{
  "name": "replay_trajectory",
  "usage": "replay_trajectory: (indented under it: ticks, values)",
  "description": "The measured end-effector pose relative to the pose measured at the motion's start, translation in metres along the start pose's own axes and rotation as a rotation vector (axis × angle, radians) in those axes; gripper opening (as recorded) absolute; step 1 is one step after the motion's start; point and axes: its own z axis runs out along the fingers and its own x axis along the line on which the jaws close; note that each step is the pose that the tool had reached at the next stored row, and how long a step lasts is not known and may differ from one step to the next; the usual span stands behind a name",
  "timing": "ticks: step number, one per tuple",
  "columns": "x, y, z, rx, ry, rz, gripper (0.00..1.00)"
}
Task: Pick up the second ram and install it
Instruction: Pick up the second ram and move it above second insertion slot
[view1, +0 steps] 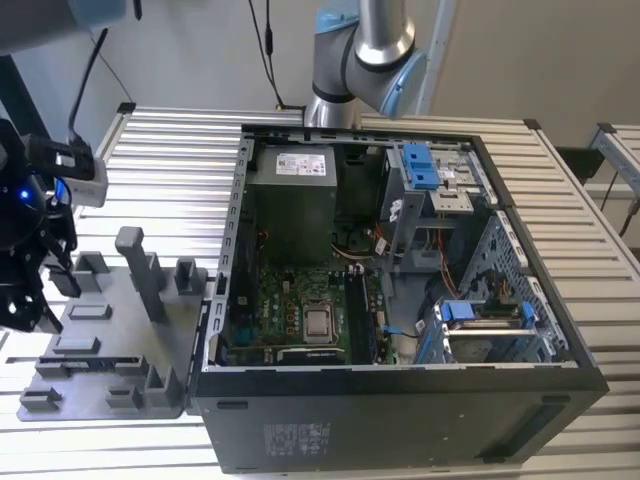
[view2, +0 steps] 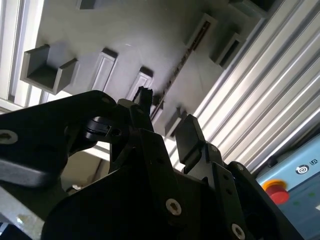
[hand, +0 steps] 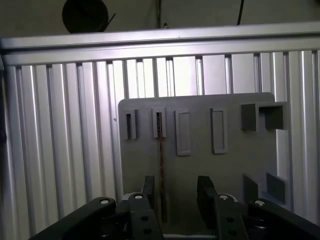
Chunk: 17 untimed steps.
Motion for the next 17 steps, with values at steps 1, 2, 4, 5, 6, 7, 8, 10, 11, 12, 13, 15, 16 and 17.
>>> replay_trajectory:
  ticks: [1,2,4,5,6,7,8,10,11,12,13,15,16,17]
  values:
    - [0.0000,0.0000,0.0009,0.0000,0.0000,0.000,0.48]
    - [0.0001,0.0000,0.0017,0.0000,0.0000,0.000,0.48]
    - [0.0001,-0.0001,0.0039,0.0000,0.0000,0.000,0.48]
    - [0.0002,-0.0002,0.0050,0.0000,0.0000,0.000,0.48]
    - [0.0002,-0.0002,0.0060,0.0000,0.0001,0.000,0.48]
    - [0.0002,-0.0002,0.0069,0.0000,0.0000,0.000,0.48]
    - [0.0002,-0.0003,0.0074,-0.0001,0.0001,0.000,0.48]
    - [0.0002,-0.0002,0.0076,-0.0003,0.0002,0.000,0.48]
    - [0.0002,-0.0003,0.0076,-0.0002,0.0002,0.000,0.48]
    - [0.0002,-0.0003,0.0077,-0.0001,0.0001,0.000,0.48]
    - [0.0002,-0.0003,0.0078,0.0000,0.0000,0.000,0.48]
    - [0.0002,-0.0003,0.0083,0.0001,-0.0001,0.000,0.48]
    - [0.0002,-0.0003,0.0092,0.0004,-0.0004,0.000,0.48]
    - [0.0003,-0.0004,0.0100,0.0002,-0.0002,0.000,0.48]
